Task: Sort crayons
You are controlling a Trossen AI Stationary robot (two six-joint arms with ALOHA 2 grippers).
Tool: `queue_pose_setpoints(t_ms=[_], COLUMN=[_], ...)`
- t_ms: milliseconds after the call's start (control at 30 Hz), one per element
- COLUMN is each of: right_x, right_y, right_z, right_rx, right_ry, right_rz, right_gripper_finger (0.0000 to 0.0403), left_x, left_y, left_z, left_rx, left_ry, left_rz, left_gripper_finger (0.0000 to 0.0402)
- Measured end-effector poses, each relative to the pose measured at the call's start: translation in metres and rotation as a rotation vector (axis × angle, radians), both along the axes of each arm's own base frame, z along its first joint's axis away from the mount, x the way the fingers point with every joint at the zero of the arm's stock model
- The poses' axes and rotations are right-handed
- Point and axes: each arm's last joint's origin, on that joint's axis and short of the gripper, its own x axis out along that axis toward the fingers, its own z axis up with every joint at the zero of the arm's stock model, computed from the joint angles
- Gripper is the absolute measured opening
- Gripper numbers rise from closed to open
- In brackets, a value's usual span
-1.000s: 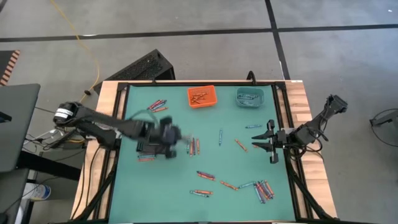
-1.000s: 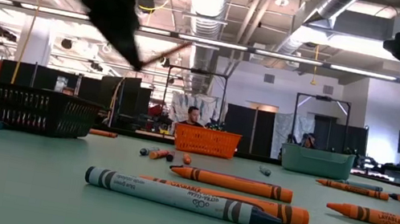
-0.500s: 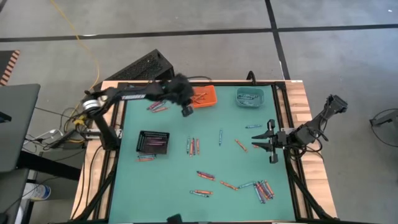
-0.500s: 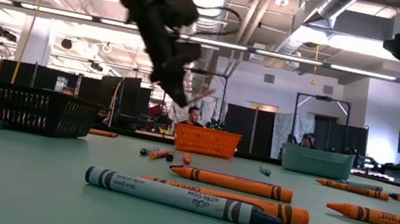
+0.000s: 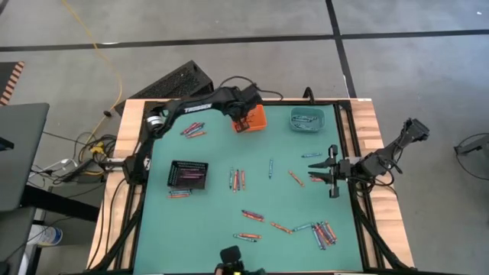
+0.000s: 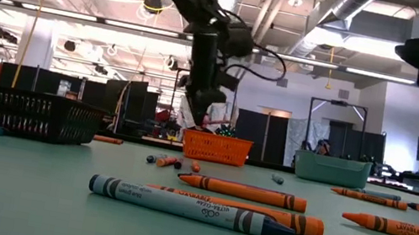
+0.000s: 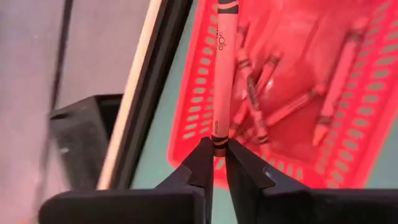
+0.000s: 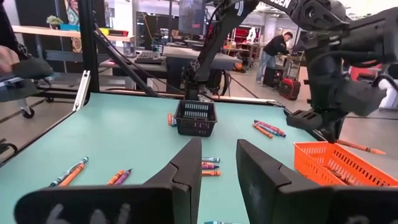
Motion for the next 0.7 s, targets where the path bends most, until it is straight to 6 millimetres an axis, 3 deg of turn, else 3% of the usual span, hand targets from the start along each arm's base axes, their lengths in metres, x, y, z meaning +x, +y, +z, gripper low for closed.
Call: queue_pose_setpoints(t_ms=[300, 500, 700], right_x=[0.000, 0.000, 0.000], right_y=[0.000, 0.000, 0.000], right_z=[0.000, 0.000, 0.000], right_rx=[0.000, 0.001, 0.001], right_ry=[0.000, 0.000, 0.000], right_rz=[0.003, 0.003, 0.003], right_gripper_finger=[0.0107, 0.0107, 0.0107], left_x=[0.011, -0.011, -0.028], left_y=[-0.017, -0.033, -0.060], left_z=[0.005, 0.044, 0.088], left_rx=[0.027, -0.019, -0.138], left_ry=[0.052, 0.045, -0.109], left_rz=[-0.089, -0.068, -0.010], left_gripper_finger=[0.0107, 0.0132, 0.0133])
